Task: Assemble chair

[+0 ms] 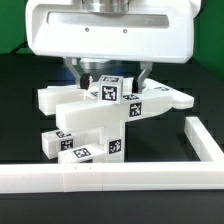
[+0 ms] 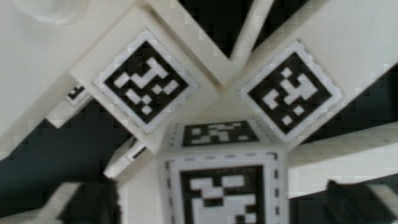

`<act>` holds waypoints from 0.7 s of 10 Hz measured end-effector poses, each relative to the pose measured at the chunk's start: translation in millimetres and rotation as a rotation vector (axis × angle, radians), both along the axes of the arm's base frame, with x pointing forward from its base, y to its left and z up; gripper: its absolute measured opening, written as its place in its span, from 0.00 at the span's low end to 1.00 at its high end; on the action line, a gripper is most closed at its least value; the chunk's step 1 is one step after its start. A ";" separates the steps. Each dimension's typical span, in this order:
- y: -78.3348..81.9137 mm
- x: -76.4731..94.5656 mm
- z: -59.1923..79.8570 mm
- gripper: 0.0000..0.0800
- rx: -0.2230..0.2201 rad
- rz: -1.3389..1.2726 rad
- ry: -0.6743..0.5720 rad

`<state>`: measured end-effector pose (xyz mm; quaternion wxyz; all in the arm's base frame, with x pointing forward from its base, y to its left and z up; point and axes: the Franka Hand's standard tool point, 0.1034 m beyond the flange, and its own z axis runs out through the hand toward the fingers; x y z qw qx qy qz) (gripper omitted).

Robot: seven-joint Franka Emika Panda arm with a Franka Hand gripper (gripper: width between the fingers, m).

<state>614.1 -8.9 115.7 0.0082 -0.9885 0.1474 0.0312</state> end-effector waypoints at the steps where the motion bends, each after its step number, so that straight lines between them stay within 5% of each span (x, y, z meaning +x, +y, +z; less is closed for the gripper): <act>1: -0.1 0.0 0.0 0.47 0.000 0.000 0.000; 2: -0.1 0.0 0.0 0.36 0.000 0.000 0.000; 7: -7.1 1.2 0.0 0.36 0.017 -0.286 -0.008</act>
Offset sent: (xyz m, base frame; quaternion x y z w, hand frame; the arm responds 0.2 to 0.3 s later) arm 0.0000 0.0000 0.0000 0.0000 0.0000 0.0650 0.9979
